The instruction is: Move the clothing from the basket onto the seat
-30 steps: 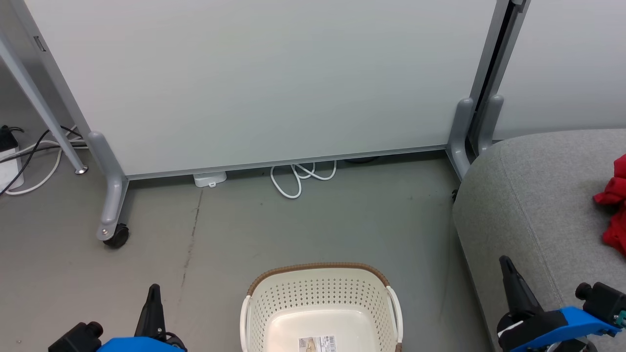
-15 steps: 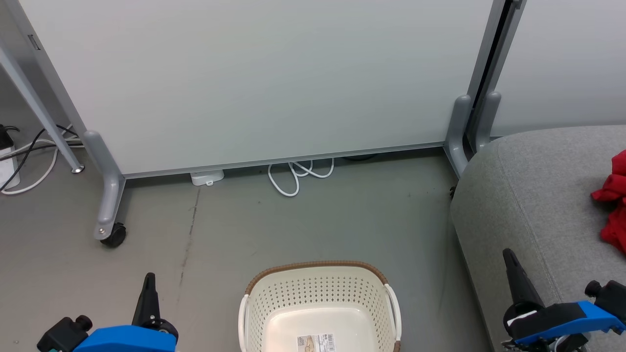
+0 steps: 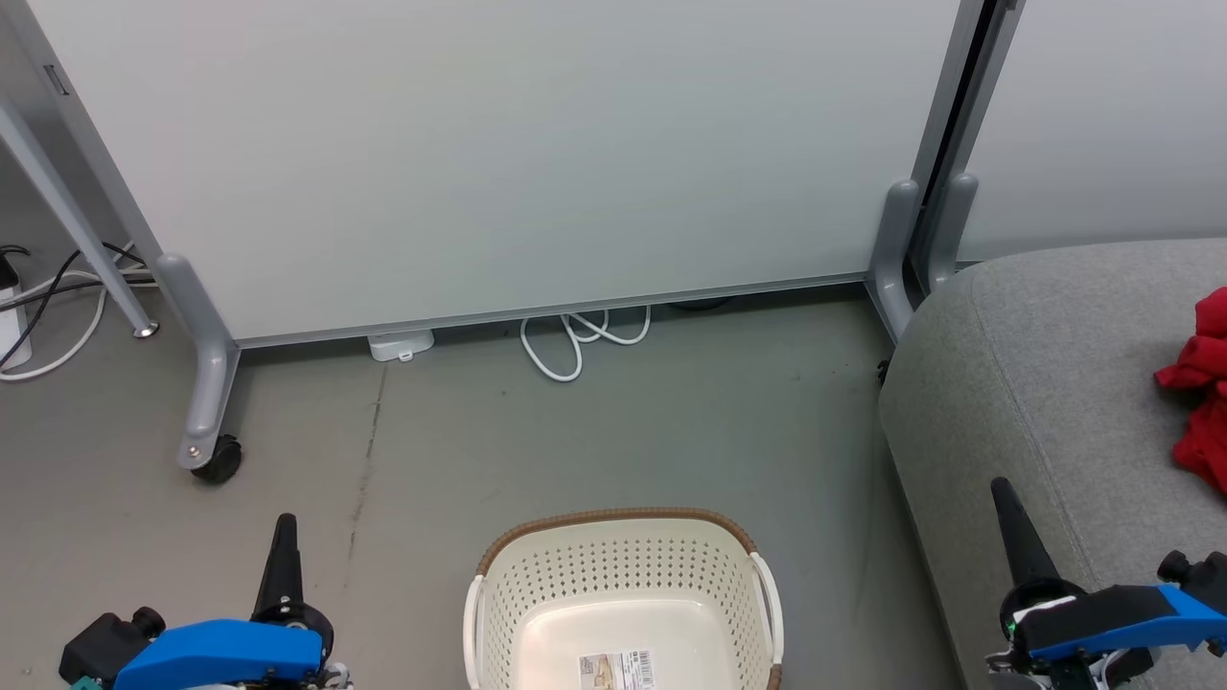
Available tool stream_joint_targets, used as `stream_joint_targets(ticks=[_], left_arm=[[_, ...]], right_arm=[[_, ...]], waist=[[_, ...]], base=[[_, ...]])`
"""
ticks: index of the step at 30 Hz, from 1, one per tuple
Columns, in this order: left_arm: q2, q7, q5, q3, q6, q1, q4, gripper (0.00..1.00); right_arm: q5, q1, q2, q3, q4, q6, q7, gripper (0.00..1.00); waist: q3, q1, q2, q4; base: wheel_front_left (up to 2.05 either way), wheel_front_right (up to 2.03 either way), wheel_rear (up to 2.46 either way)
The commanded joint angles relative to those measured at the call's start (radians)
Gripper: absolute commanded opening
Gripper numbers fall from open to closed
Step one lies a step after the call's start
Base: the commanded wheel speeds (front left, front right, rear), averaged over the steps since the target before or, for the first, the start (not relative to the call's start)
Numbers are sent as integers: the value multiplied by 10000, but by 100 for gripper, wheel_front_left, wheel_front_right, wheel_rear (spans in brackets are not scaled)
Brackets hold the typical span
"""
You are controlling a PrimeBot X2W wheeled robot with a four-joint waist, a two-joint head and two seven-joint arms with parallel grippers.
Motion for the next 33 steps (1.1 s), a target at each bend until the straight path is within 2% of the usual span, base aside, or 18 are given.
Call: stream_joint_targets(ticks=[1, 33], left_arm=[[20, 93, -317, 82, -10, -278, -164, 0], [-41, 851, -2964, 404, -16, -582, -548, 0]], right_arm=[[366, -286, -46, -37, -66, 3, 53, 0], [3383, -529, -57, -155, 47, 3, 430, 0]], waist=[[10, -1, 0, -9], [157, -1, 0, -146]], base=[[0, 0, 0], [0, 0, 0]])
